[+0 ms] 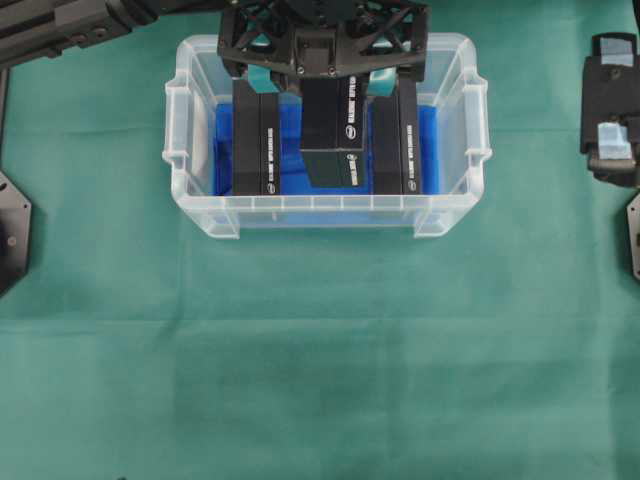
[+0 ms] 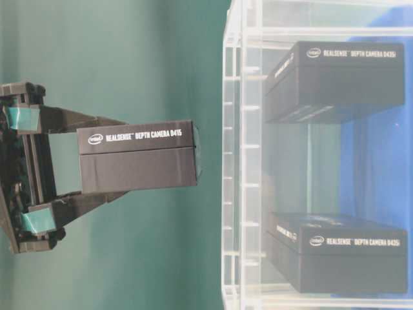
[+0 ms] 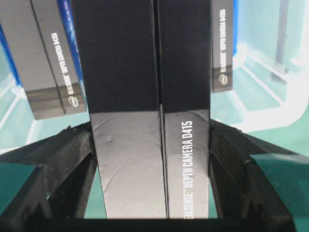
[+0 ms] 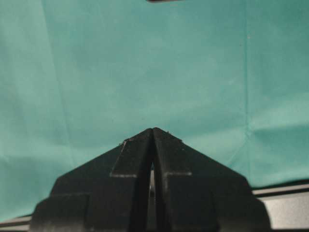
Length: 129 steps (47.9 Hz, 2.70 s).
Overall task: Take the box out of the case with the left arm.
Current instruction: 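Lift the middle box up and out of the bin with left gripper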
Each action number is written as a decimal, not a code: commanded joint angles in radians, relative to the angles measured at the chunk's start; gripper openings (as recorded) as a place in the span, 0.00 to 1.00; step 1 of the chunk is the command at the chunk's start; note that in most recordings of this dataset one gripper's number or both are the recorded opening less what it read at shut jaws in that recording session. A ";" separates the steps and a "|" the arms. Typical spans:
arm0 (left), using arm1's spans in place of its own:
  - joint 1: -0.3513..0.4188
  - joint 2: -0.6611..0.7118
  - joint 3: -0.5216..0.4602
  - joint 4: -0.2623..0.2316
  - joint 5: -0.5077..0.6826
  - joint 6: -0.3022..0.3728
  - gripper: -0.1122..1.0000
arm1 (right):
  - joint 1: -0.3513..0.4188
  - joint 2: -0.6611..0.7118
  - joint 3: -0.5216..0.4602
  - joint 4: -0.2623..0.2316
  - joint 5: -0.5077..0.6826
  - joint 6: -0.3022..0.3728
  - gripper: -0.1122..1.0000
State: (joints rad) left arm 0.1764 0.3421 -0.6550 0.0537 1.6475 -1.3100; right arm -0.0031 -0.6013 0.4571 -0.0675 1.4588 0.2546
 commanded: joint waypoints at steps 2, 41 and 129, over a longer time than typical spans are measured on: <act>0.002 -0.043 -0.029 0.000 0.000 0.000 0.65 | 0.000 -0.003 -0.017 -0.003 -0.003 0.002 0.12; 0.003 -0.049 -0.017 0.006 0.000 -0.002 0.65 | 0.000 -0.003 -0.017 -0.003 -0.003 0.002 0.12; -0.276 -0.048 -0.005 0.012 0.000 -0.279 0.65 | 0.000 -0.005 -0.017 -0.003 0.000 -0.002 0.12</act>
State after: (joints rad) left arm -0.0690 0.3421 -0.6473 0.0583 1.6506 -1.5677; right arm -0.0031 -0.6013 0.4571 -0.0690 1.4603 0.2531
